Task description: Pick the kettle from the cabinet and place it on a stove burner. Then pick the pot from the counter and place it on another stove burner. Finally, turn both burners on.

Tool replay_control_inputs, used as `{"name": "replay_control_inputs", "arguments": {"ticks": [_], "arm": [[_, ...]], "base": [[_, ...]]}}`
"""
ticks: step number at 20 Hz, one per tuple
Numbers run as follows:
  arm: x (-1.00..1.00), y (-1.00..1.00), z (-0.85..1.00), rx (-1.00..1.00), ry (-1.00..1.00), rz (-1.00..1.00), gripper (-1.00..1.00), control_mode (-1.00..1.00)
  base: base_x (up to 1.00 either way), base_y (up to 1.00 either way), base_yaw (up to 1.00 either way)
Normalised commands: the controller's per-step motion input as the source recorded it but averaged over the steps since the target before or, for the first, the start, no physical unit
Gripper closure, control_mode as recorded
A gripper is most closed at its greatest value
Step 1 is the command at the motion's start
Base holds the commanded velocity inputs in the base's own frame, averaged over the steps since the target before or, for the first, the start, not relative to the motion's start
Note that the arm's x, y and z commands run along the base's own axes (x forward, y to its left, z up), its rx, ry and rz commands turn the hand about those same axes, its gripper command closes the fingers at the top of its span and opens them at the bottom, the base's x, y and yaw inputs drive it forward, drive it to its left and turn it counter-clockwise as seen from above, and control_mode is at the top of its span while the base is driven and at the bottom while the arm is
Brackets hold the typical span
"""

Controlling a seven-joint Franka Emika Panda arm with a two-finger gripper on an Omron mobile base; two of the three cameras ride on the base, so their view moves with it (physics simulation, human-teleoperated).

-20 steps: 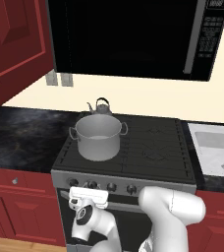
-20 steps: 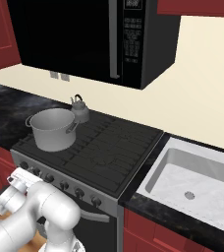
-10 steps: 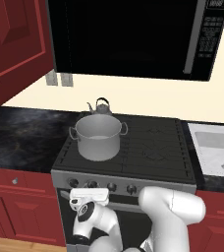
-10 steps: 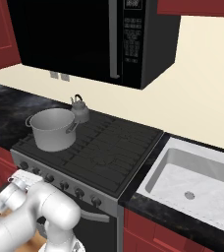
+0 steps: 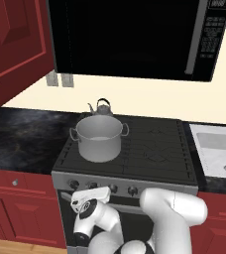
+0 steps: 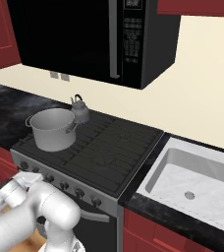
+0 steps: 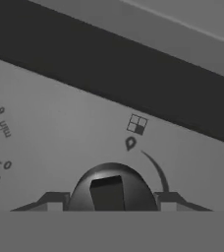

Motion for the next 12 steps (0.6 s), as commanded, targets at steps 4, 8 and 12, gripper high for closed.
{"name": "replay_control_inputs", "arguments": {"ticks": [4,8,12], "arm": [[0.00,0.00,0.03,-0.17,0.12,-0.01,1.00,-1.00],[0.00,0.00,0.06,-0.14,0.09,0.00,1.00,-1.00],[0.00,0.01,0.02,-0.11,0.07,0.00,-1.00,-1.00]], "base": [[0.00,0.00,0.00],[0.00,0.00,0.00],[0.00,0.00,0.00]]}}
